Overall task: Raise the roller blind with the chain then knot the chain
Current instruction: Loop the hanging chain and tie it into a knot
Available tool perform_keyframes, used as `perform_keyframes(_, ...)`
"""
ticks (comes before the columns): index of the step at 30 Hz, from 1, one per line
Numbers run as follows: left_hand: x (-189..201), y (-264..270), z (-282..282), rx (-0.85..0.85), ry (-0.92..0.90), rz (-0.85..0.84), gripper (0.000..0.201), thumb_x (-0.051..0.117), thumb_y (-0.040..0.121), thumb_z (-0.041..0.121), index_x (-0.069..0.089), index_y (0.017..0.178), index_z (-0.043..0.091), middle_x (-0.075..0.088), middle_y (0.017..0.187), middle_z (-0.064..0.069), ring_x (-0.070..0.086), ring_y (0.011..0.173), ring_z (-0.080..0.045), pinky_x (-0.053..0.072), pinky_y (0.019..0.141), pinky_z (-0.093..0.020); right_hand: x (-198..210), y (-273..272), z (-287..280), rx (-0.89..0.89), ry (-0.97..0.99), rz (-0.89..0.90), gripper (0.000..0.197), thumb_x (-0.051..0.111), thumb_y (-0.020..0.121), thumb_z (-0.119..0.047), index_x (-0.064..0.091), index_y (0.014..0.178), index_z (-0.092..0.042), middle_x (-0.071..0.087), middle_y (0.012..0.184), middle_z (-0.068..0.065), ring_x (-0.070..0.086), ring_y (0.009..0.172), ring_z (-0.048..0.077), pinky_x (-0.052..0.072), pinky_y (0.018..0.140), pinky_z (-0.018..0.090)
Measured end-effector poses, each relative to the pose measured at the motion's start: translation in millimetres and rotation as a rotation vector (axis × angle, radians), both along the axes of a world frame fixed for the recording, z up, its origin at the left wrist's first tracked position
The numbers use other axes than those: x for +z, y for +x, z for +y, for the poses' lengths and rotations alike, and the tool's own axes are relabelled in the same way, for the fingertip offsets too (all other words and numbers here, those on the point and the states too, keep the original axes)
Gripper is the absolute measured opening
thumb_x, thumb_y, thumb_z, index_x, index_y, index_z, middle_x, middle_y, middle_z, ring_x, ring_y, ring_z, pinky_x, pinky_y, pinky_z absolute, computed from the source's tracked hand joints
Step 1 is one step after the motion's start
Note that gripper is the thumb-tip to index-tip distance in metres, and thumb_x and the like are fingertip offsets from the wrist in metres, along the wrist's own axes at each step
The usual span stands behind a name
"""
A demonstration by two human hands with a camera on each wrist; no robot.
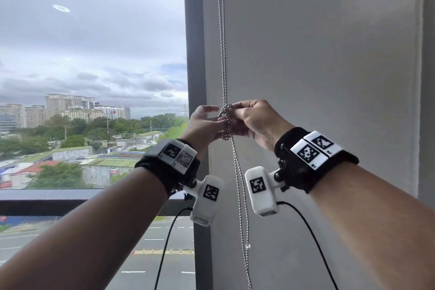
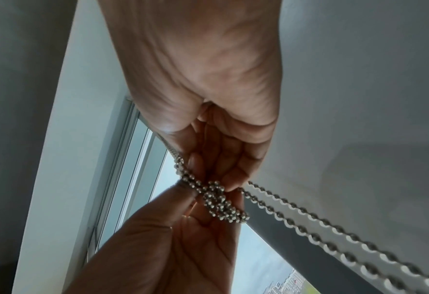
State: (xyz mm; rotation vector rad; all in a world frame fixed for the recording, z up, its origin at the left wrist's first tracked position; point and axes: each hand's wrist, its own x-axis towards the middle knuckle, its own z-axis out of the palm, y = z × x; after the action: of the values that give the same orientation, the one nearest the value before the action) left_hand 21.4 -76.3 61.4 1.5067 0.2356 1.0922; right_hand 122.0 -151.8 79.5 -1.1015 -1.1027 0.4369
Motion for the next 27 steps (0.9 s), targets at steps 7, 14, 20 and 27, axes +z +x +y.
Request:
perform_keyframes(7, -3, -1, 1, 0.020, 0.021, -0.014, 0.053, 0.070, 0.076, -0.002, 0.046, 0.123, -0.003, 0.065, 0.108, -0.024, 0.065, 0.084, -0.029, 0.057, 0.072, -0.029, -6, 7, -3, 0.098, -0.103, -0.025, 0.018, 0.053, 0.095, -0.015, 0.068, 0.104, -0.012, 0.074, 0.093, 0.009, 0.071, 0.080, 0.023, 0.052, 0.071, 0.034)
perform_keyframes(14, -7, -3, 6, 0.007, 0.018, -0.008, 0.046, 0.070, 0.076, 0.000, 0.049, 0.116, -0.006, 0.065, 0.079, -0.013, 0.063, 0.054, -0.016, 0.057, 0.055, -0.027, -10, 12, 1, 0.029, -0.091, -0.150, 0.018, 0.069, 0.081, -0.017, 0.071, 0.099, -0.013, 0.074, 0.088, 0.008, 0.066, 0.073, 0.021, 0.048, 0.079, 0.042)
perform_keyframes(20, -11, -6, 19, -0.104, -0.111, -0.075, 0.030, 0.061, 0.073, -0.009, 0.046, 0.090, 0.010, 0.054, 0.074, -0.010, 0.045, 0.045, -0.013, 0.039, 0.043, -0.022, -19, 20, 5, -0.001, -0.052, -0.181, 0.018, 0.074, 0.084, -0.014, 0.071, 0.101, -0.009, 0.077, 0.093, 0.010, 0.058, 0.062, 0.013, 0.047, 0.065, 0.029)
perform_keyframes(27, -8, -20, 24, -0.118, 0.026, 0.172, 0.021, 0.061, 0.077, 0.003, 0.048, 0.069, 0.017, 0.032, 0.059, 0.000, 0.031, 0.044, -0.012, 0.029, 0.047, -0.022, -22, 25, 6, -0.104, -0.036, -0.365, 0.005, 0.066, 0.089, -0.002, 0.070, 0.091, -0.004, 0.074, 0.072, 0.005, 0.055, 0.049, 0.001, 0.044, 0.052, 0.016)
